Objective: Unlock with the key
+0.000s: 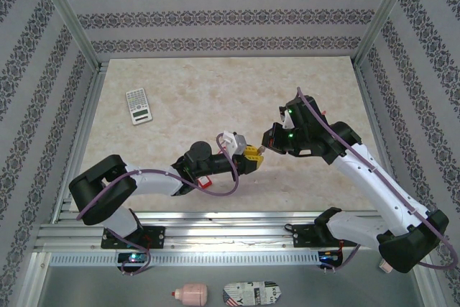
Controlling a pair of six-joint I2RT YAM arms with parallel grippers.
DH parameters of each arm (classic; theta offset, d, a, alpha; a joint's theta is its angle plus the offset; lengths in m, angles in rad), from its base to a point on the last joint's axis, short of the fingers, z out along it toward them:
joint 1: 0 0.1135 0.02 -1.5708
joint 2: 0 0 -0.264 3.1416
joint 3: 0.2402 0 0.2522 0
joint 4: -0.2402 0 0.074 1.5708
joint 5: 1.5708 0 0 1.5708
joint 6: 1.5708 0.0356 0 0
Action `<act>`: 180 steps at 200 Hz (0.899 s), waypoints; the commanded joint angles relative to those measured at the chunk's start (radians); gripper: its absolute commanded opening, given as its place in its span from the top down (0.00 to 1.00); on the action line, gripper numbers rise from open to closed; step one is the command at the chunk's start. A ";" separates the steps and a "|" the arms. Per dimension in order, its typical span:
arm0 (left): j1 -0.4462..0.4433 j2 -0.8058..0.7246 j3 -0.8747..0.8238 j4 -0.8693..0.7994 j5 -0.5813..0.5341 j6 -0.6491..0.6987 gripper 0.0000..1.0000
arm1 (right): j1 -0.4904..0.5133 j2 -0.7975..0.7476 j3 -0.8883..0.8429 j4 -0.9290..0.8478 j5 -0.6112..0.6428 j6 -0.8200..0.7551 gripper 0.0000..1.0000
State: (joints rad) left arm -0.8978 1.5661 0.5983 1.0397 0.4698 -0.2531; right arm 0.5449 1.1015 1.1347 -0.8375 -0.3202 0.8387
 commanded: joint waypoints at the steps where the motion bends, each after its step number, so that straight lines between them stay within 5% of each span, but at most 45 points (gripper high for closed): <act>1: 0.012 -0.018 0.019 0.005 0.028 0.006 0.82 | -0.007 -0.023 -0.022 0.012 -0.009 0.015 1.00; 29: 0.023 -0.024 0.012 0.008 0.037 -0.006 1.00 | -0.008 -0.027 -0.031 0.017 -0.009 0.018 1.00; 74: 0.068 -0.056 0.017 -0.066 0.125 -0.047 1.00 | -0.017 -0.033 -0.050 0.047 -0.038 -0.020 1.00; 83: 0.080 -0.074 0.026 -0.115 0.157 -0.049 1.00 | -0.026 -0.035 -0.053 0.056 -0.065 -0.067 0.85; 98: 0.097 -0.116 0.058 -0.266 0.211 -0.020 1.00 | -0.043 -0.036 -0.049 0.038 -0.072 -0.185 0.61; 109: 0.100 -0.155 0.097 -0.428 0.245 0.034 1.00 | -0.047 -0.039 -0.051 0.030 -0.072 -0.273 0.52; 137: 0.135 -0.213 0.198 -0.768 0.374 0.115 1.00 | -0.048 -0.059 -0.045 0.037 -0.112 -0.447 0.46; 180: 0.142 -0.257 0.329 -1.163 0.425 0.240 1.00 | -0.049 -0.095 -0.069 0.116 -0.164 -0.609 0.44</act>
State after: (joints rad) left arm -0.7677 1.3334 0.8639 0.1970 0.8135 -0.1226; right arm 0.4995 1.0241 1.0836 -0.7692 -0.4252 0.3836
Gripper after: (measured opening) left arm 0.058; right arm 0.559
